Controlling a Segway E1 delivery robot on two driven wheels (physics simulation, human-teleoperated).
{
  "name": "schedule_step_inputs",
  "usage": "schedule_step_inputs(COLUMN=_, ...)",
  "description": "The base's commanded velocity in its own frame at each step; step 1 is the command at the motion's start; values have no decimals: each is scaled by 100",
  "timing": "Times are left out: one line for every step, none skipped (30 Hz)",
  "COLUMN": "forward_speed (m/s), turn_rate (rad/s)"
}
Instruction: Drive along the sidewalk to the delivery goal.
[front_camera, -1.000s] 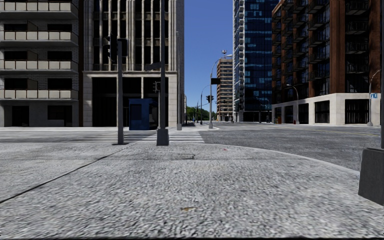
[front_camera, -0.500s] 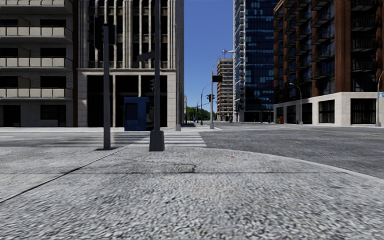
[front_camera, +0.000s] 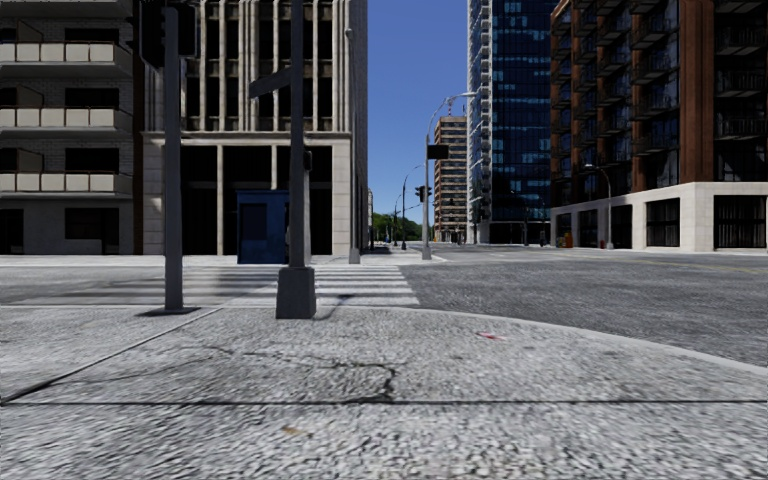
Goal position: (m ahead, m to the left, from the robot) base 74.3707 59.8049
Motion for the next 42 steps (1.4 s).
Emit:
schedule_step_inputs(forward_speed=200, turn_rate=0)
schedule_step_inputs(forward_speed=200, turn_rate=0)
schedule_step_inputs(forward_speed=200, turn_rate=0)
schedule_step_inputs(forward_speed=200, turn_rate=0)
schedule_step_inputs(forward_speed=200, turn_rate=0)
schedule_step_inputs(forward_speed=200, turn_rate=0)
schedule_step_inputs(forward_speed=200, turn_rate=0)
schedule_step_inputs(forward_speed=200, turn_rate=0)
schedule_step_inputs(forward_speed=200, turn_rate=0)
schedule_step_inputs(forward_speed=200, turn_rate=0)
schedule_step_inputs(forward_speed=200, turn_rate=0)
schedule_step_inputs(forward_speed=200, turn_rate=0)
schedule_step_inputs(forward_speed=200, turn_rate=0)
schedule_step_inputs(forward_speed=200, turn_rate=0)
schedule_step_inputs(forward_speed=200, turn_rate=0)
schedule_step_inputs(forward_speed=200, turn_rate=0)
schedule_step_inputs(forward_speed=200, turn_rate=0)
schedule_step_inputs(forward_speed=200, turn_rate=0)
schedule_step_inputs(forward_speed=200, turn_rate=0)
schedule_step_inputs(forward_speed=200, turn_rate=0)
schedule_step_inputs(forward_speed=200, turn_rate=0)
schedule_step_inputs(forward_speed=200, turn_rate=0)
schedule_step_inputs(forward_speed=200, turn_rate=0)
schedule_step_inputs(forward_speed=200, turn_rate=0)
schedule_step_inputs(forward_speed=200, turn_rate=0)
schedule_step_inputs(forward_speed=200, turn_rate=0)
schedule_step_inputs(forward_speed=200, turn_rate=0)
schedule_step_inputs(forward_speed=200, turn_rate=0)
schedule_step_inputs(forward_speed=200, turn_rate=0)
schedule_step_inputs(forward_speed=200, turn_rate=0)
schedule_step_inputs(forward_speed=200, turn_rate=0)
schedule_step_inputs(forward_speed=200, turn_rate=0)
schedule_step_inputs(forward_speed=200, turn_rate=0)
schedule_step_inputs(forward_speed=200, turn_rate=0)
schedule_step_inputs(forward_speed=200, turn_rate=0)
schedule_step_inputs(forward_speed=200, turn_rate=0)
schedule_step_inputs(forward_speed=200, turn_rate=0)
schedule_step_inputs(forward_speed=200, turn_rate=0)
schedule_step_inputs(forward_speed=200, turn_rate=0)
schedule_step_inputs(forward_speed=200, turn_rate=0)
schedule_step_inputs(forward_speed=200, turn_rate=0)
schedule_step_inputs(forward_speed=200, turn_rate=0)
